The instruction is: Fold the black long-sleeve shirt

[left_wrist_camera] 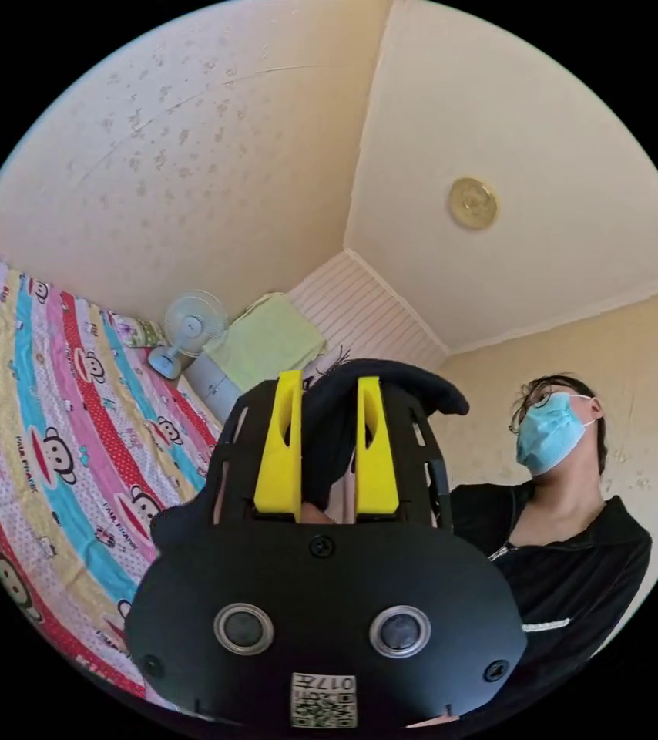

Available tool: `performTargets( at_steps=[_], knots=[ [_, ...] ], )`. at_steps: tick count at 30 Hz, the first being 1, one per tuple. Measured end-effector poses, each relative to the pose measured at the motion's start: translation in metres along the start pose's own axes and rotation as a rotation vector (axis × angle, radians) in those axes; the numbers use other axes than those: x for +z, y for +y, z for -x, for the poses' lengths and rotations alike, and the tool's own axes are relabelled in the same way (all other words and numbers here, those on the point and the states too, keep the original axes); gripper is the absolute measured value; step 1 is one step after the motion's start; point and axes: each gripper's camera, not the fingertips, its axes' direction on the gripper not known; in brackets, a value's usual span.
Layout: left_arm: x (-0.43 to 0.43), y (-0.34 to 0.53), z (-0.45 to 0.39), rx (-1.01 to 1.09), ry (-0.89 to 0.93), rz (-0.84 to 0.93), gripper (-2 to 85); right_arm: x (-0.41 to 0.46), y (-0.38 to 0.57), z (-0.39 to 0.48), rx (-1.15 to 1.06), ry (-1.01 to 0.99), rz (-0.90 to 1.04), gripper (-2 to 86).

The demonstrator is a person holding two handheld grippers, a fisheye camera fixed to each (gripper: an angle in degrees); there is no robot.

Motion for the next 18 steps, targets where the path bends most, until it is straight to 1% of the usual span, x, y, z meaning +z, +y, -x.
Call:
performTargets(
  at_steps=[1, 3, 4, 5, 6, 7, 8, 9, 10, 11, 12, 13, 14, 15, 16, 18],
  knots=[
    [-0.004, 0.003, -0.001, -0.003, -0.036, -0.001, 10.6, -0.002, -0.006, 0.004, -0.002, 0.005, -0.025, 3.0],
    [-0.019, 0.013, -0.012, 0.018, -0.165, -0.026, 10.5, -0.002, -0.015, 0.006, 0.015, -0.021, -0.049, 3.0],
    [-0.021, 0.014, -0.018, 0.036, -0.2, -0.03, 10.6, 0.004, -0.022, 0.008, 0.023, -0.025, -0.016, 3.0],
    [-0.021, 0.016, -0.032, 0.077, -0.28, -0.04, 10.7, 0.013, -0.028, 0.013, 0.021, 0.008, 0.041, 3.0],
    [-0.022, 0.018, -0.049, 0.126, -0.35, -0.092, 12.5, 0.019, -0.03, 0.016, 0.015, 0.042, 0.071, 3.0],
    [-0.024, 0.02, -0.058, 0.151, -0.376, -0.138, 13.3, 0.03, -0.033, 0.024, -0.008, 0.123, 0.126, 3.1],
    [-0.025, 0.026, -0.077, 0.222, -0.399, -0.239, 13.4, 0.042, -0.035, 0.035, -0.056, 0.183, 0.183, 3.2],
    [-0.021, 0.03, -0.097, 0.305, -0.38, -0.308, 13.2, 0.049, -0.035, 0.041, -0.084, 0.196, 0.211, 3.2],
    [-0.016, 0.03, -0.104, 0.339, -0.356, -0.313, 12.8, 0.063, -0.035, 0.052, -0.137, 0.187, 0.275, 3.2],
    [0.002, 0.027, -0.116, 0.384, -0.287, -0.255, 12.1, 0.078, -0.034, 0.062, -0.176, 0.146, 0.322, 3.2],
    [0.028, 0.021, -0.124, 0.408, -0.205, -0.141, 11.4, 0.084, -0.033, 0.067, -0.19, 0.124, 0.338, 3.3],
    [0.043, 0.018, -0.127, 0.414, -0.166, -0.077, 11.6, 0.097, -0.03, 0.076, -0.209, 0.09, 0.361, 3.3],
    [0.074, 0.017, -0.13, 0.403, -0.124, 0.034, 12.1, 0.108, -0.028, 0.082, -0.208, 0.09, 0.369, 3.4],
    [0.104, 0.021, -0.132, 0.382, -0.128, 0.112, 12.2, 0.112, -0.026, 0.084, -0.203, 0.102, 0.365, 3.4],
    [0.117, 0.024, -0.133, 0.376, -0.14, 0.144, 12.3, 0.117, -0.024, 0.087, -0.202, 0.118, 0.357, 3.4],
    [0.158, 0.04, -0.143, 0.416, -0.222, 0.231, 12.5, 0.122, -0.022, 0.088, -0.193, 0.104, 0.364, 3.4]
  ],
)
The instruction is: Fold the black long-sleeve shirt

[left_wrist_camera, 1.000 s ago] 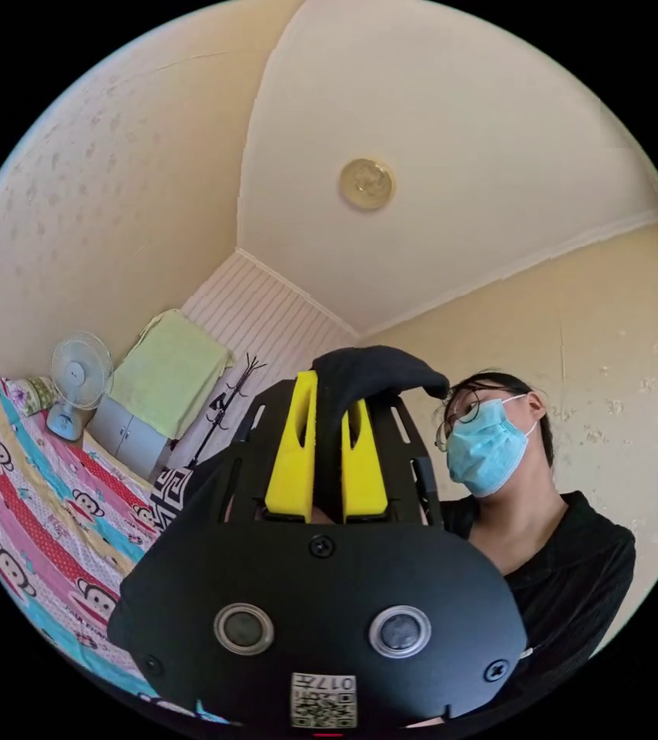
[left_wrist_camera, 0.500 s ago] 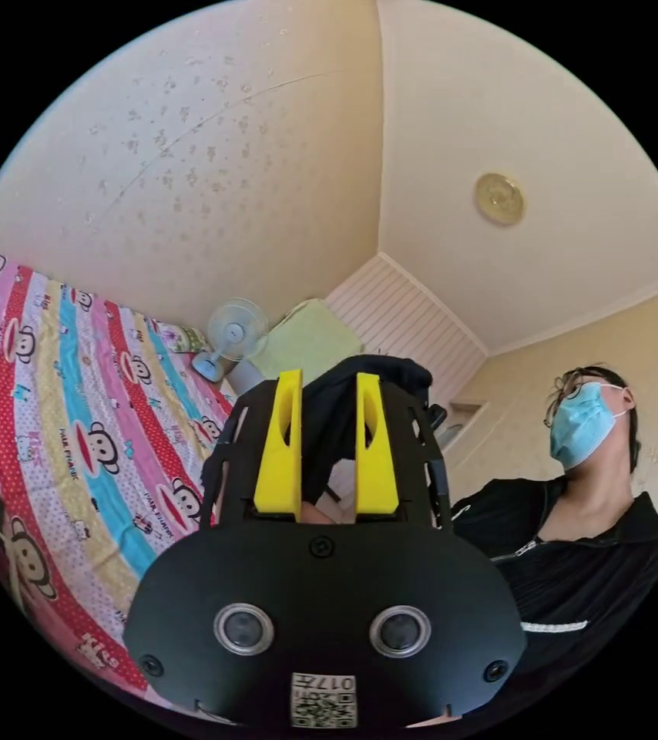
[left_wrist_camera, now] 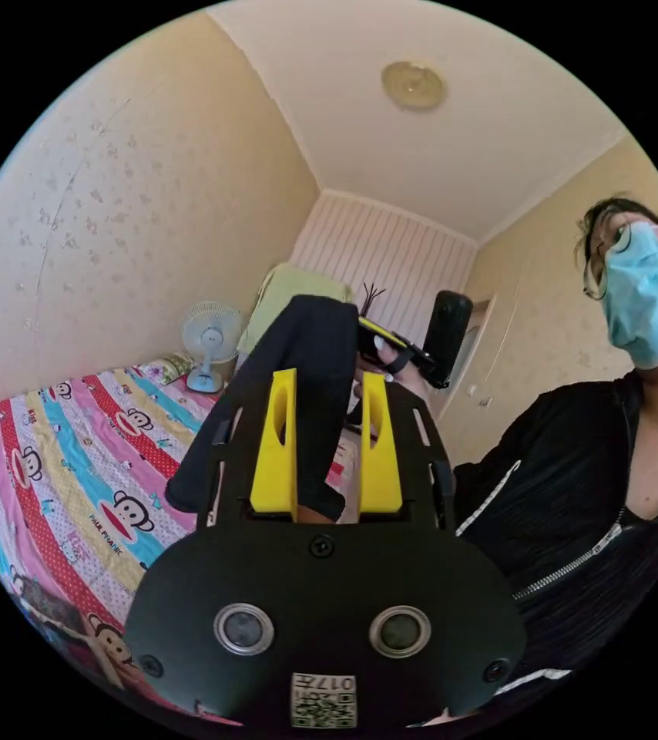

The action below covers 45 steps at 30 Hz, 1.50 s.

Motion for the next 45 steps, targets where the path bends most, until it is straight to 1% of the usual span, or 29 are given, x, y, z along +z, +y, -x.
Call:
performTargets(
  at_steps=[2, 5, 6, 8, 9, 12, 14, 15, 16, 18, 20, 21, 22, 23, 25, 27, 28, 31, 33, 34, 35, 36, 37, 38, 39, 40, 43, 44, 45],
  knots=[
    [0.013, 0.002, -0.019, 0.041, -0.062, -0.006, 12.4, 0.005, 0.002, -0.005, 0.018, -0.031, 0.033, 3.4],
    [0.025, -0.002, -0.042, 0.083, -0.189, 0.036, 10.8, 0.008, 0.01, -0.013, 0.054, -0.007, 0.056, 3.5],
    [0.026, -0.003, -0.05, 0.1, -0.25, 0.052, 8.2, 0.009, 0.012, -0.015, 0.059, -0.013, 0.056, 3.5],
    [0.027, -0.004, -0.057, 0.127, -0.315, 0.062, 4.4, 0.009, 0.02, -0.026, 0.091, -0.072, 0.045, 3.6],
    [0.027, -0.005, -0.061, 0.148, -0.319, 0.074, 2.8, 0.009, 0.022, -0.029, 0.099, -0.085, 0.043, 3.6],
    [0.019, -0.014, -0.061, 0.141, -0.265, 0.129, 1.3, 0.009, 0.032, -0.044, 0.123, -0.084, 0.049, 3.9],
    [0.005, -0.022, -0.058, 0.104, -0.251, 0.098, 0.7, 0.007, 0.043, -0.06, 0.146, -0.062, 0.058, 4.3],
    [-0.005, -0.028, -0.054, 0.067, -0.213, 0.061, 0.5, 0.006, 0.047, -0.065, 0.147, -0.076, 0.056, 4.4],
    [-0.009, -0.032, -0.051, 0.047, -0.184, 0.038, 0.3, 0.003, 0.054, -0.074, 0.145, -0.127, 0.042, 4.6],
    [-0.018, -0.047, -0.038, -0.029, -0.05, -0.001, -0.1, -0.007, 0.067, -0.09, 0.151, -0.233, -0.031, 4.7],
    [-0.023, -0.059, -0.032, -0.061, 0.024, -0.031, -0.4, -0.032, 0.097, -0.114, 0.194, -0.365, -0.253, 4.6],
    [-0.028, -0.068, -0.03, -0.069, 0.056, -0.062, -0.5, -0.039, 0.107, -0.119, 0.208, -0.388, -0.316, 4.6],
    [-0.03, -0.072, -0.03, -0.069, 0.073, -0.076, -0.5, -0.05, 0.129, -0.132, 0.265, -0.416, -0.422, 4.6],
    [-0.034, -0.081, -0.031, -0.056, 0.109, -0.087, -0.6, -0.056, 0.151, -0.144, 0.345, -0.424, -0.477, 5.0],
    [-0.038, -0.095, -0.034, -0.036, 0.156, -0.078, -0.6, -0.057, 0.185, -0.158, 0.434, -0.442, -0.486, 6.9],
    [-0.045, -0.111, -0.041, -0.007, 0.188, -0.075, -0.6, -0.052, 0.216, -0.164, 0.483, -0.461, -0.452, 10.1],
    [-0.047, -0.114, -0.044, 0.004, 0.195, -0.075, -0.6, -0.046, 0.234, -0.164, 0.503, -0.467, -0.412, 12.1],
    [-0.056, -0.129, -0.058, 0.084, 0.221, -0.07, -0.6, -0.024, 0.27, -0.155, 0.535, -0.486, -0.292, 14.3],
    [-0.064, -0.135, -0.067, 0.125, 0.206, -0.075, -0.6, -0.006, 0.286, -0.154, 0.585, -0.599, -0.263, 15.4],
    [-0.066, -0.136, -0.068, 0.132, 0.197, -0.077, -0.6, 0.004, 0.296, -0.159, 0.637, -0.735, -0.284, 15.7],
    [-0.071, -0.136, -0.069, 0.139, 0.173, -0.085, -0.5, 0.012, 0.306, -0.166, 0.68, -0.899, -0.343, 15.7],
    [-0.075, -0.135, -0.067, 0.129, 0.15, -0.095, -0.5, 0.014, 0.31, -0.169, 0.689, -0.986, -0.382, 15.3],
    [-0.077, -0.134, -0.065, 0.119, 0.141, -0.1, -0.5, 0.016, 0.318, -0.174, 0.68, -1.145, -0.472, 14.6],
    [-0.081, -0.132, -0.06, 0.093, 0.133, -0.109, -0.5, 0.016, 0.325, -0.178, 0.672, -1.247, -0.537, 14.5],
    [-0.085, -0.129, -0.055, 0.069, 0.132, -0.115, -0.5, 0.016, 0.328, -0.18, 0.681, -1.27, -0.551, 14.4],
    [-0.087, -0.127, -0.052, 0.056, 0.132, -0.12, -0.4, 0.015, 0.333, -0.181, 0.711, -1.255, -0.545, 15.1],
    [-0.098, -0.118, -0.04, -0.009, 0.131, -0.162, -0.4, 0.012, 0.345, -0.167, 0.782, -1.037, -0.463, 15.4],
    [-0.101, -0.115, -0.038, -0.025, 0.136, -0.169, -0.4, 0.016, 0.348, -0.154, 0.797, -0.997, -0.425, 14.9],
    [-0.103, -0.113, -0.038, -0.03, 0.142, -0.168, -0.4, 0.019, 0.347, -0.147, 0.79, -1.0, -0.409, 14.5]
  ],
)
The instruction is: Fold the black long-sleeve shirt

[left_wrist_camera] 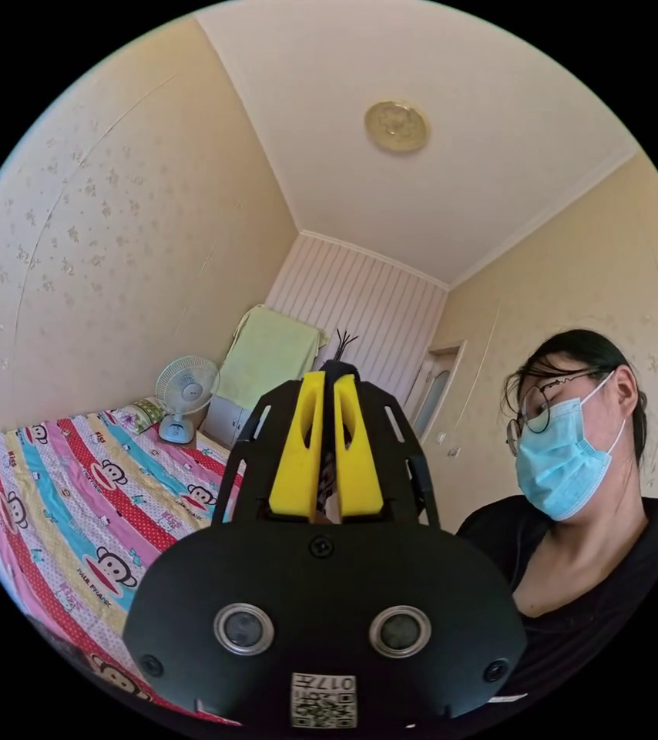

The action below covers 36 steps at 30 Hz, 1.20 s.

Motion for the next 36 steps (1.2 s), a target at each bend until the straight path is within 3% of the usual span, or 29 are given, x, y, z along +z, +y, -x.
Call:
performTargets(
  at_steps=[8, 12, 15, 19, 22, 26, 32, 36],
  knots=[
    [-0.016, -0.001, -0.019, 0.074, -0.034, 0.001, -0.3, 0.07, -0.001, -0.001, -0.06, 0.065, 0.157, 7.8],
    [-0.044, 0.006, -0.015, 0.041, -0.082, -0.037, -0.3, 0.06, -0.019, 0.008, -0.092, 0.055, 0.165, 3.6],
    [-0.079, 0.019, -0.003, -0.004, -0.124, -0.062, -0.3, 0.018, -0.049, 0.032, -0.131, 0.229, 0.1, 2.9],
    [-0.114, 0.04, 0.008, -0.035, -0.232, -0.025, -0.4, -0.004, -0.102, 0.111, -0.367, 0.418, 0.0, 2.4],
    [-0.137, 0.058, 0.014, -0.035, -0.335, 0.001, -0.2, 0.028, -0.145, 0.166, -0.506, 0.6, 0.095, 2.3],
    [-0.169, 0.074, 0.016, -0.028, -0.335, -0.009, -0.1, 0.092, -0.18, 0.239, -0.712, 0.788, 0.17, 2.2],
    [-0.204, 0.08, -0.014, 0.144, -0.35, 0.027, -0.1, 0.147, -0.2, 0.331, -0.853, 0.752, 0.105, 2.1],
    [-0.223, 0.087, -0.041, 0.239, -0.401, -0.025, -0.1, 0.182, -0.188, 0.377, -0.997, 0.837, 0.104, 2.1]
  ],
)
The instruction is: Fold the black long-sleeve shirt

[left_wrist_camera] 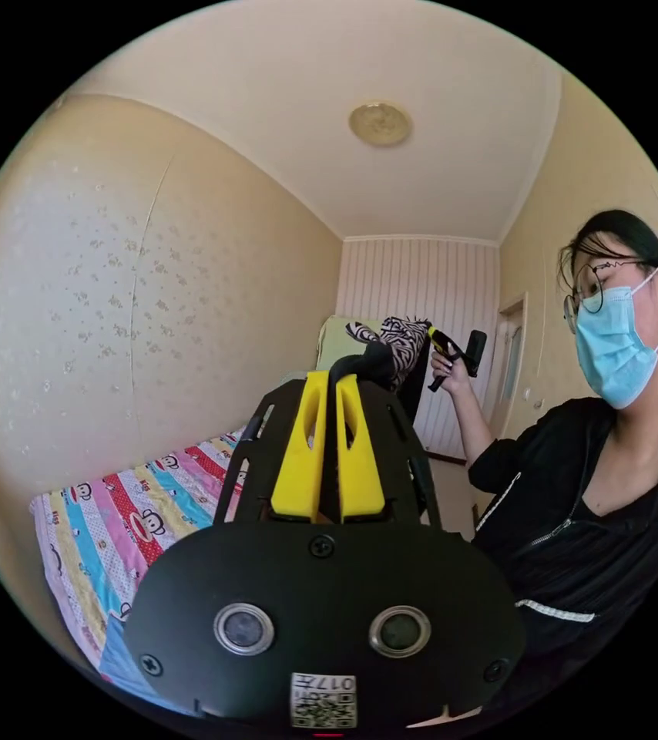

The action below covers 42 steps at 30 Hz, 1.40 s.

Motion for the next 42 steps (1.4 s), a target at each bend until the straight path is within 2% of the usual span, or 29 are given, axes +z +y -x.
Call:
performTargets(
  at_steps=[5, 8, 10, 13, 17, 24, 27, 31, 36, 39, 42],
  knots=[
    [-0.014, 0.023, -0.002, -0.066, -0.047, -0.15, -0.4, 0.011, -0.019, 0.048, -0.069, 0.114, 0.097, 2.0],
    [-0.009, 0.059, 0.009, -0.138, -0.007, -0.249, -0.7, 0.03, 0.001, 0.055, 0.069, 0.107, 0.232, 2.0],
    [-0.002, 0.093, 0.02, -0.214, -0.005, -0.269, -0.8, 0.037, 0.023, 0.067, 0.08, 0.07, 0.292, 1.9],
    [0.003, 0.148, 0.033, -0.305, 0.044, -0.222, -0.9, 0.04, 0.055, 0.088, 0.141, 0.049, 0.407, 1.9],
    [-0.005, 0.193, 0.022, -0.283, 0.211, -0.137, -0.9, 0.018, 0.085, 0.106, 0.369, 0.034, 0.403, 1.7],
    [-0.001, 0.174, -0.012, -0.047, 0.388, -0.03, -0.5, 0.0, 0.047, 0.099, 0.361, -0.028, 0.365, 1.8],
    [0.023, 0.158, -0.016, -0.01, 0.438, -0.038, -0.6, 0.006, 0.025, 0.083, 0.322, -0.044, 0.352, 1.9],
    [0.053, 0.154, -0.02, -0.052, 0.426, -0.072, -0.6, 0.021, 0.01, 0.044, 0.26, -0.079, 0.429, 2.2],
    [0.128, 0.163, -0.021, -0.145, 0.25, -0.016, -0.5, 0.067, 0.023, -0.036, 0.22, -0.153, 0.513, 2.2],
    [0.197, 0.186, 0.011, -0.222, 0.14, 0.043, -0.4, 0.139, 0.06, -0.116, 0.292, -0.176, 0.636, 2.2],
    [0.282, 0.221, 0.075, -0.308, 0.036, 0.107, -0.4, 0.238, 0.12, -0.193, 0.224, -0.198, 0.777, 2.5]
  ],
)
